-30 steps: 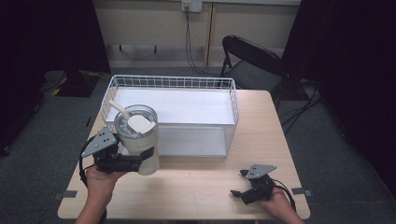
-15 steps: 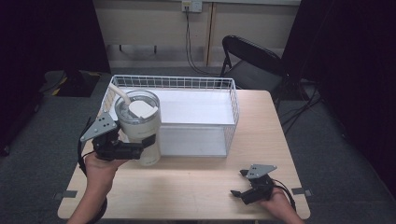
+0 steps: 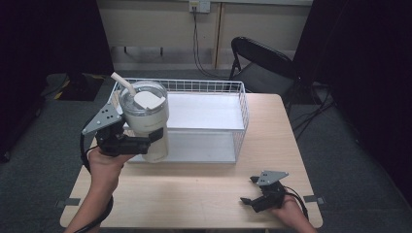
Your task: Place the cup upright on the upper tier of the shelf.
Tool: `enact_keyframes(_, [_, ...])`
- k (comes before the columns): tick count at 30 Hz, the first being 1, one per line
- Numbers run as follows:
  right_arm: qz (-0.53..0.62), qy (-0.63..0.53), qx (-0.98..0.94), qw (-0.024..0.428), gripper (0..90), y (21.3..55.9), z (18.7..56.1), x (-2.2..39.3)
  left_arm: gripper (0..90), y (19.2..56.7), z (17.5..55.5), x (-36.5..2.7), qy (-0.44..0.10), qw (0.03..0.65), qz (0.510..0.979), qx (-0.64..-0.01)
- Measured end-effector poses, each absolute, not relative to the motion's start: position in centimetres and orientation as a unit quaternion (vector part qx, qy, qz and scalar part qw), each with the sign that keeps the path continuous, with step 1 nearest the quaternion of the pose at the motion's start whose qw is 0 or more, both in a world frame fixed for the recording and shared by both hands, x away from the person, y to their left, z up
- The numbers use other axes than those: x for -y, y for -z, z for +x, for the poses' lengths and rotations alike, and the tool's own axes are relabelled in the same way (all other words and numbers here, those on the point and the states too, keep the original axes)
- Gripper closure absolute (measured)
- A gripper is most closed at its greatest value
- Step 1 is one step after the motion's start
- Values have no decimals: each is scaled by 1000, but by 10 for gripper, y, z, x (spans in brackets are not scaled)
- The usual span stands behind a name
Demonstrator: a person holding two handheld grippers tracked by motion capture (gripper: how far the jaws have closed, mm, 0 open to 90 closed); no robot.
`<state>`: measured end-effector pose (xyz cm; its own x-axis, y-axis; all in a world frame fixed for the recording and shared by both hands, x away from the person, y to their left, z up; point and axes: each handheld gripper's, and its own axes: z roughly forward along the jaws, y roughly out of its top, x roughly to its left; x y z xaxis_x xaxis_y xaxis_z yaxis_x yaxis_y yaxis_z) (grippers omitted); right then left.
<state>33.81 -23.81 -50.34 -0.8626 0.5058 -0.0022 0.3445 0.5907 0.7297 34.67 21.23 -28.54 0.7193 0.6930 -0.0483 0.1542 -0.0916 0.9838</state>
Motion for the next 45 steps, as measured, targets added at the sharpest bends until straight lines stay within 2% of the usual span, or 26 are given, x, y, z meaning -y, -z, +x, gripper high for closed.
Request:
enact_keyframes(20, [241, -384, -885, 107, 122, 503, 338, 239, 90, 256, 371, -198, -240, 597, 704, -301])
enact_keyframes(27, [241, -384, -885, 107, 122, 503, 338, 240, 90, 247, 372, -196, -227, 607, 698, -304])
enact_keyframes(45, [242, -384, -885, 107, 123, 503, 338, 240, 90, 220, 382, -194, -248, 595, 702, -302])
